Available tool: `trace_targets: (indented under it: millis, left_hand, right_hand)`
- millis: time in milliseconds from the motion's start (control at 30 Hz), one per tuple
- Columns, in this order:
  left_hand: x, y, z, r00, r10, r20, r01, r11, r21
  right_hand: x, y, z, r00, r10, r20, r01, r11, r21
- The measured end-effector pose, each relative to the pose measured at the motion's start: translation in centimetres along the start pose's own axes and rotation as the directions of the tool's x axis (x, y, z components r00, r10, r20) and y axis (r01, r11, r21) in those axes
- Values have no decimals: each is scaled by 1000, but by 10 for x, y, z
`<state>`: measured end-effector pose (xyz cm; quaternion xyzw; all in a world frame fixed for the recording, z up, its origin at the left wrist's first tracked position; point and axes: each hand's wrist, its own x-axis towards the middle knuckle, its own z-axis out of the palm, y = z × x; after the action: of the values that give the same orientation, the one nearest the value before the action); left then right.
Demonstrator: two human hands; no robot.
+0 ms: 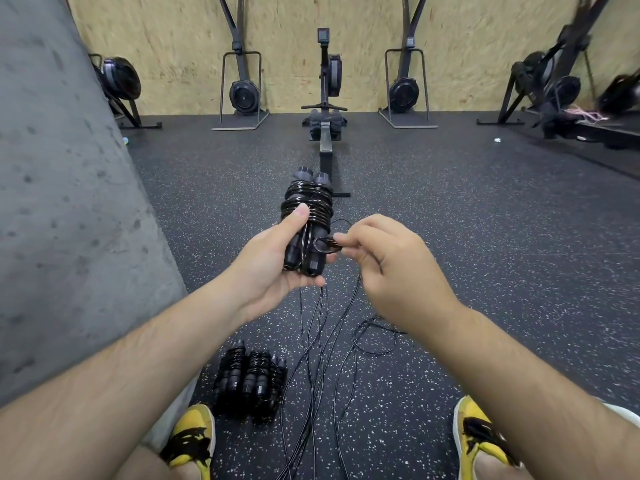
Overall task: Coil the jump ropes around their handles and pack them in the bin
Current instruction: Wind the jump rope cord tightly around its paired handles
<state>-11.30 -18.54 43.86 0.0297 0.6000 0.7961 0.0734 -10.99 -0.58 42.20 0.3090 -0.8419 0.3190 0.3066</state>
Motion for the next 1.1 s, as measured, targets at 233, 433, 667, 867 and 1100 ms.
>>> trace_targets:
  millis: [233,433,667,867,1100]
  left_hand:
    - [-1,1,1,1000,4,-12,-4,1000,-15]
    - [-2,-5,4,1000,3,-21,-3,1000,-18]
    - [0,-9,5,999,34,-39,-34,999,1]
    - [-2,-13,7,999,32,-25,-32,999,-5]
    - [-1,-15,11,1000,15,-24,-15,1000,-17]
  right_hand:
    - [-3,-5,10,999,-5,-38,3,998,-66]
    - [-4,-16,22,977,167,-135,-167,986,12]
    - [-7,-25,34,892,450,-50,-418,861,289]
    - [-11,-32,37,859,511,-26,-446,772,453]
    - [-8,-34,34,856,509,-89,-386,745,544]
